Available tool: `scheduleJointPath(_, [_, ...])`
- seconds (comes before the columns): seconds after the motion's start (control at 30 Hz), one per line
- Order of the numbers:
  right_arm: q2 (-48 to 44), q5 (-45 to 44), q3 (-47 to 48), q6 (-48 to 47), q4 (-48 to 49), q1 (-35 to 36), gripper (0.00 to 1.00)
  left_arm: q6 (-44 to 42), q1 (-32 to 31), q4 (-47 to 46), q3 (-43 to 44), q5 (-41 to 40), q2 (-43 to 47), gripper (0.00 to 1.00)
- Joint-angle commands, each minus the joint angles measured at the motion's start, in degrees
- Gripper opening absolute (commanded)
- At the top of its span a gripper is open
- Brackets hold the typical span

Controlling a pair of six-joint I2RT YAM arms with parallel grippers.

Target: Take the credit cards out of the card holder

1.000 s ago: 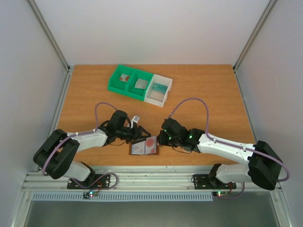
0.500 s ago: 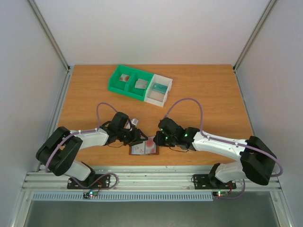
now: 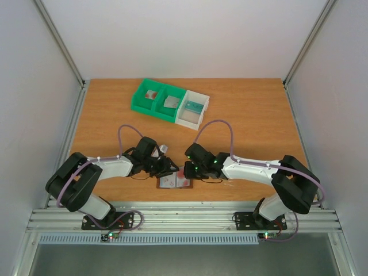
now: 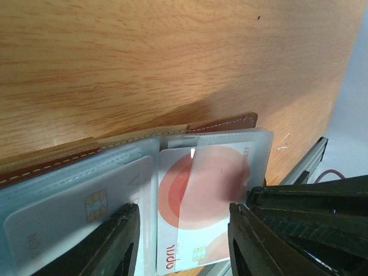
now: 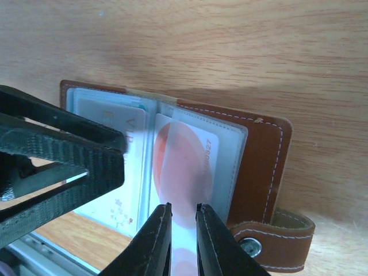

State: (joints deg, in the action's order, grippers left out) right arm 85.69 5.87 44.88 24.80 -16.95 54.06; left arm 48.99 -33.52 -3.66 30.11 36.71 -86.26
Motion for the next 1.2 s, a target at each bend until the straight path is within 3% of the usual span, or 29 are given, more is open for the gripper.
scheduleJointPath(0.0, [1.77,-1.94,2.07,-2.16,-2.51,-0.02,0.14,-1.51,-0.32,-1.14,-1.28,-1.60,-1.40,0.44])
scheduleJointPath(0.9, [5.91,-1.65,-3.77,1.56,1.37,-0.06,0.08,5.79,-0.41,-12.57,-4.83,-0.14,-4.18,0.36])
scheduleJointPath(1.03, [5.47,-1.73,-4.00,1.59,1.32,-0.01,0.08,6.37,-0.36,-13.29,-5.03,-0.15,-4.18,0.30])
scheduleJointPath(1.17, [5.08,-1.98,-4.35,1.82,1.48,-0.07,0.08,6.54,-0.41,-13.14,-5.05,-0.56,-3.71,0.13])
